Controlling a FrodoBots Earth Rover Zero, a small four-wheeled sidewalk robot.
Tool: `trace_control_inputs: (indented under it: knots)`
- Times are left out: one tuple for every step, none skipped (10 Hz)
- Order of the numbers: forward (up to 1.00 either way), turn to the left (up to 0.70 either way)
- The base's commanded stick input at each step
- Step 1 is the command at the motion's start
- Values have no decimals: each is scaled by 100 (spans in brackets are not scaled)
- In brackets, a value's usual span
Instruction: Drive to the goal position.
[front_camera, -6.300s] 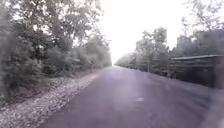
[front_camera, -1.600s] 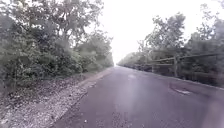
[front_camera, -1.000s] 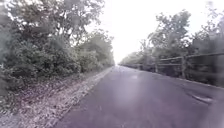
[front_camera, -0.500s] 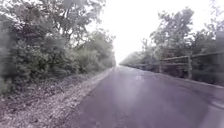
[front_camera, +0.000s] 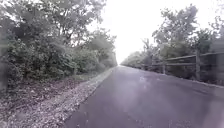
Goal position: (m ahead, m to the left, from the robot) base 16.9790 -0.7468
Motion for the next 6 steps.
trace_control_inputs:
  knots:
    - [100, 0]
    - [100, 0]
    - [100, 0]
    - [100, -27]
    - [100, -40]
    - [100, -40]
